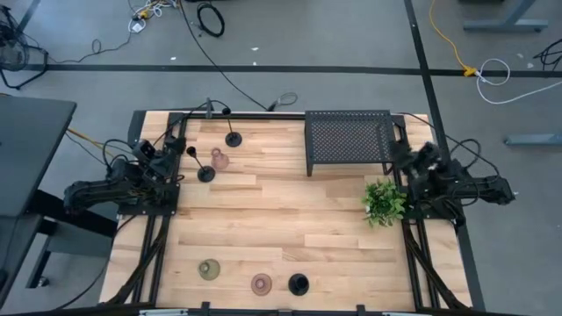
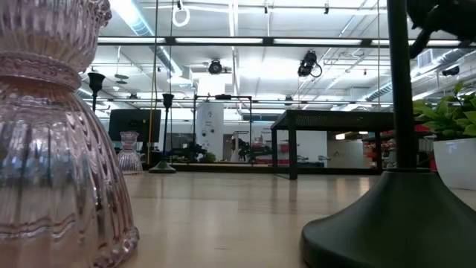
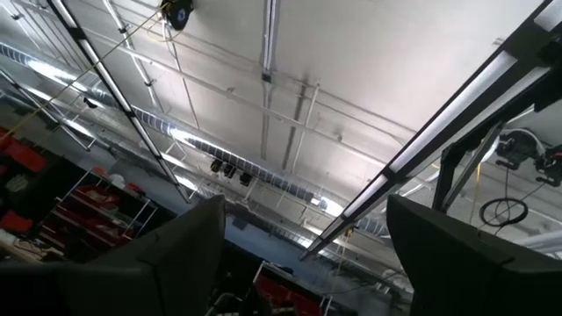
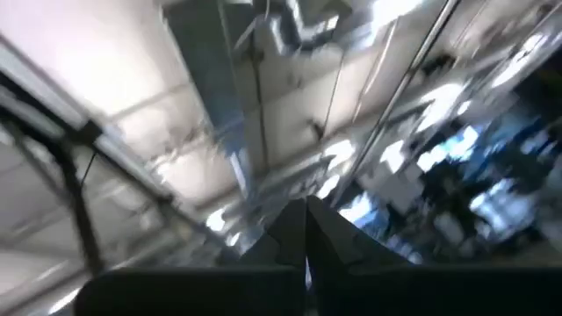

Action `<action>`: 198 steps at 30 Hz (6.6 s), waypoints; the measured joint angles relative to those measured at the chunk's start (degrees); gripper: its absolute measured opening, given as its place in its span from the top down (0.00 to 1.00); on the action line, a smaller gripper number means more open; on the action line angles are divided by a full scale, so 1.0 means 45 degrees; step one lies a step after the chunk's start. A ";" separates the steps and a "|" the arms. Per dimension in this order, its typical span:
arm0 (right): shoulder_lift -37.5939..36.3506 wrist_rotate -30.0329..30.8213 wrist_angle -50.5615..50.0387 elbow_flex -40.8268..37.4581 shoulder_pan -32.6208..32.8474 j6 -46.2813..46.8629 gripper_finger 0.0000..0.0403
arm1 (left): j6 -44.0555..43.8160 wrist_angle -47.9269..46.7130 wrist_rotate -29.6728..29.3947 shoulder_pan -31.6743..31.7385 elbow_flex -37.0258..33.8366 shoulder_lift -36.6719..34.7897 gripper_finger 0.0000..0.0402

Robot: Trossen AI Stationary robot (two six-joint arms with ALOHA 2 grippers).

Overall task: Pick & Place candle stick holders
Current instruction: Move the shelf to the middle of the table

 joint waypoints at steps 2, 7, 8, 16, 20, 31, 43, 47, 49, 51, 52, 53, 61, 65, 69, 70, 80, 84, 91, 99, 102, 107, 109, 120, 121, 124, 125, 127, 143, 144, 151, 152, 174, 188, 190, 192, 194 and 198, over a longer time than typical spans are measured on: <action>0.0309 -0.1252 -0.0392 0.0000 0.0002 0.0765 0.97 | 0.0092 -0.0258 0.0039 0.0000 0.0001 0.0000 0.22; 0.1064 -0.3546 -0.0819 0.0000 0.0018 0.0780 0.97 | 0.0094 -0.0575 -0.0023 0.0000 0.0003 0.0000 0.22; 0.1263 -0.3885 -0.0918 0.0000 0.0019 0.0782 0.97 | 0.0091 -0.0563 -0.0025 0.0000 0.0003 0.0000 0.22; 0.2739 -0.4140 0.0635 0.0039 0.0019 0.0934 0.97 | 0.0094 -0.0571 -0.0047 0.0000 0.0003 0.0000 0.22; 0.3334 -0.4645 -0.1556 0.1018 0.0110 -0.0013 0.97 | 0.0094 -0.0630 -0.0048 0.0001 0.0002 0.0000 0.22; 0.6391 -0.3516 -0.9634 0.5385 0.0429 -0.1978 0.97 | 0.0094 -0.0872 -0.0052 0.0000 0.0003 0.0000 0.22; 0.9800 0.3498 -1.5307 0.8793 0.1863 -0.4666 0.97 | 0.0089 -0.1116 -0.0052 0.0000 0.0003 0.0000 0.22; 1.0751 0.4511 -1.6002 0.8932 0.2532 -0.5564 0.98 | 0.0089 -0.1316 -0.0052 0.0005 0.0000 0.0000 0.22; 1.1296 0.5108 -1.6036 0.8932 0.2976 -0.5808 0.99 | 0.0089 -0.1381 -0.0047 0.0005 0.0003 0.0000 0.22; 1.1818 0.5556 -1.6065 0.8932 0.3437 -0.5777 0.99 | 0.0089 -0.1430 -0.0021 0.0005 0.0001 -0.0005 0.22; 1.2080 0.5948 -1.6071 0.8932 0.3645 -0.5761 0.99 | 0.0089 -0.1523 -0.0013 0.0001 -0.0001 -0.0001 0.22; 1.2322 0.6495 -1.6125 0.8932 0.3856 -0.5693 0.99 | 0.0094 -0.1528 -0.0013 0.0000 -0.0001 0.0000 0.22; 1.3764 0.8151 -1.7444 0.8927 0.4653 -0.3570 0.96 | 0.0089 -0.1732 -0.0008 0.0000 0.0003 0.0000 0.22; 1.4277 0.8443 -1.8130 0.8927 0.4575 -0.2866 0.87 | 0.0089 -0.1809 -0.0008 0.0000 -0.0001 0.0000 0.22; 1.4503 0.8370 -1.8330 0.8927 0.4419 -0.2083 0.71 | 0.0089 -0.1995 -0.0008 0.0004 0.0003 0.0000 0.22; 1.4558 0.8368 -1.8405 0.8927 0.4394 -0.1937 0.67 | 0.0094 -0.2021 -0.0008 0.0001 0.0003 0.0000 0.22; 1.4737 0.8485 -1.8865 0.8924 0.4030 -0.1273 0.36 | 0.0092 -0.2032 -0.0008 0.0002 0.0003 -0.0002 0.22; 1.4766 0.8492 -1.9213 0.8380 0.3710 -0.0587 0.37 | 0.0093 -0.2032 -0.0008 0.0004 0.0003 0.0000 0.22; 1.4761 0.9133 -1.9111 0.7315 0.3366 0.0338 0.47 | 0.0094 -0.2047 -0.0008 0.0004 0.0002 0.0000 0.22; 1.4756 0.9084 -1.9062 0.7309 0.2823 0.0031 0.54 | 0.0093 -0.2066 -0.0003 0.0002 0.0003 0.0000 0.22; 1.4746 0.9006 -1.9070 0.7320 0.2667 0.0093 0.53 | 0.0090 -0.2066 -0.0005 0.0002 0.0003 0.0000 0.22; 1.4761 0.9113 -1.9070 0.7310 0.2380 -0.0072 0.51 | 0.0089 -0.2095 -0.0006 0.0005 0.0003 0.0000 0.22; 1.4761 0.9151 -1.9078 0.7305 0.2256 -0.0155 0.50 | 0.0092 -0.2154 -0.0003 0.0000 0.0003 0.0000 0.22; 1.4780 0.9149 -1.7783 0.7281 0.1726 -0.2255 0.52 | 0.0098 -0.2270 -0.0041 0.0004 0.0003 0.0000 0.22; 1.4777 0.9071 -1.7774 0.7281 0.1646 -0.2325 0.51 | 0.0098 -0.2270 -0.0042 0.0000 0.0003 -0.0003 0.22; 1.4771 0.9089 -1.7924 0.7286 0.1368 -0.2376 0.49 | 0.0099 -0.2270 -0.0047 0.0000 0.0003 0.0000 0.22; 1.4771 0.9196 -1.8038 0.7286 0.1270 -0.2407 0.48 | 0.0103 -0.2270 -0.0047 0.0002 0.0003 0.0000 0.22; 1.4771 0.9230 -1.8040 0.7286 0.1055 -0.2674 0.46 | 0.0103 -0.2270 -0.0047 0.0005 -0.0001 0.0000 0.22; 1.6061 0.9994 -1.6859 0.7295 -0.0265 -0.3099 0.58 | 0.0098 -0.2482 -0.0057 0.0000 0.0002 0.0000 0.22; 1.6246 1.0116 -1.6704 0.7311 -0.0345 -0.3094 0.61 | 0.0100 -0.2483 -0.0057 0.0001 0.0002 0.0000 0.22; 1.7296 1.1362 -1.6627 0.7334 -0.0407 -0.3686 0.90 | 0.0098 -0.2565 -0.0052 0.0000 0.0002 0.0000 0.22; 1.7331 1.1443 -1.6587 0.7335 -0.0393 -0.3675 0.90 | 0.0096 -0.2574 -0.0054 0.0003 0.0003 0.0000 0.22; 1.6446 1.0806 -1.6408 1.0712 0.2144 -0.7098 0.92 | 0.0103 -0.3055 -0.0057 0.0003 0.0003 0.0000 0.22; 1.6446 0.9609 -1.2231 1.0778 0.5715 -0.9045 0.92 | 0.0113 -0.3111 -0.0110 0.0005 0.0003 0.0000 0.22; 1.6446 0.9451 -1.1816 1.0782 0.6164 -0.8942 0.92 | 0.0115 -0.3113 -0.0110 0.0005 0.0003 0.0000 0.22; 1.6446 0.9429 -1.1601 1.0792 0.6607 -0.8689 0.92 | 0.0114 -0.3114 -0.0110 0.0005 0.0003 0.0000 0.22; 1.6446 0.9368 -1.1542 1.0792 0.6983 -0.8309 0.92 | 0.0113 -0.3116 -0.0110 0.0000 0.0003 0.0000 0.22; 1.6605 0.9515 -1.1517 1.0792 0.7590 -0.7694 0.92 | 0.0118 -0.3113 -0.0135 0.0005 0.0003 0.0000 0.22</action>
